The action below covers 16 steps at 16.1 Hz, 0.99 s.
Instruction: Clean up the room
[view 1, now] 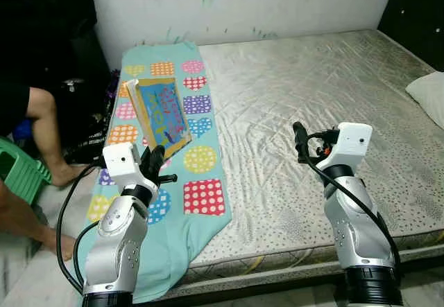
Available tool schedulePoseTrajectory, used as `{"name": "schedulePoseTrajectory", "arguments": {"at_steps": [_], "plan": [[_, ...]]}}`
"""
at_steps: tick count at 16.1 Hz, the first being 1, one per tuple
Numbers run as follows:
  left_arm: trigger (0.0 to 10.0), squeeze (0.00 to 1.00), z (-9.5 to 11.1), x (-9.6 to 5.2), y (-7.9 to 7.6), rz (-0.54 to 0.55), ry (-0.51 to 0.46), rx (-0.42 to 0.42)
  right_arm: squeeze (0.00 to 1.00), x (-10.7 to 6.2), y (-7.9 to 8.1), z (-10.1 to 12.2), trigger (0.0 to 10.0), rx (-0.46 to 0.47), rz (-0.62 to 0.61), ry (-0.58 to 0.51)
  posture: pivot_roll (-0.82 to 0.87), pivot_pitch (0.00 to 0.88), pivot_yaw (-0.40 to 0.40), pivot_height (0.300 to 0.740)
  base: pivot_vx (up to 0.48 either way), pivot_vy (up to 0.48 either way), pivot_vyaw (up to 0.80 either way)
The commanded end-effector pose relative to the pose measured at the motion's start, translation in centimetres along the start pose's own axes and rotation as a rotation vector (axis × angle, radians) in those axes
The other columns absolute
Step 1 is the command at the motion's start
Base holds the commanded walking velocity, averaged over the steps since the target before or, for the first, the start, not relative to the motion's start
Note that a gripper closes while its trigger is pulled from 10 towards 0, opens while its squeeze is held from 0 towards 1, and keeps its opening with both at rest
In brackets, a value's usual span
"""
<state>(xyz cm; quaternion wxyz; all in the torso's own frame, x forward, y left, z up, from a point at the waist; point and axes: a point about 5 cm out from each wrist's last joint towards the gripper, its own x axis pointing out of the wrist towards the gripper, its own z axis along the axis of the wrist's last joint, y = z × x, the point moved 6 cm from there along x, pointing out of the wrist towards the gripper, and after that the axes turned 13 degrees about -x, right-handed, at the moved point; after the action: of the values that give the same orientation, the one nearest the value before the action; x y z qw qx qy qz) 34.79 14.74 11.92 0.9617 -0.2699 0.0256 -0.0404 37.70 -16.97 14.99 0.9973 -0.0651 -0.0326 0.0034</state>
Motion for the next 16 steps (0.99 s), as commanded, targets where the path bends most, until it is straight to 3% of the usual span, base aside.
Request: {"name": "schedulePoseTrajectory", "arguments": {"at_steps": [1, 6, 12, 16], "plan": [[10.0, 0.00, 0.92, 0.18, -0.32, -0.020, -0.035, 0.010, 0.00, 0.02, 0.23, 0.19, 10.0, -0.001, 0.008, -0.011, -0.06, 0.000, 0.046, 0.740, 0.000, 0.000, 0.00], [10.0, 0.00, 0.66, 0.16, -0.61, -0.024, -0.029, -0.002, 0.00, -0.03, 0.38, 0.19, 10.0, -0.032, 0.020, -0.012, -0.06, 0.000, 0.045, 0.740, 0.000, 0.000, 0.00], [10.0, 0.00, 0.64, 0.23, -0.67, -0.025, -0.028, -0.009, 0.00, 0.01, 0.33, 0.06, 10.0, -0.039, 0.019, -0.009, -0.06, 0.000, 0.043, 0.740, 0.000, -0.309, 0.00], [10.0, 0.00, 0.47, 0.15, -0.78, -0.026, -0.025, -0.013, 0.00, 0.05, 0.30, 0.08, 10.0, -0.037, 0.019, -0.011, -0.06, 0.000, 0.041, 0.740, 0.000, -0.332, 0.34]]}}
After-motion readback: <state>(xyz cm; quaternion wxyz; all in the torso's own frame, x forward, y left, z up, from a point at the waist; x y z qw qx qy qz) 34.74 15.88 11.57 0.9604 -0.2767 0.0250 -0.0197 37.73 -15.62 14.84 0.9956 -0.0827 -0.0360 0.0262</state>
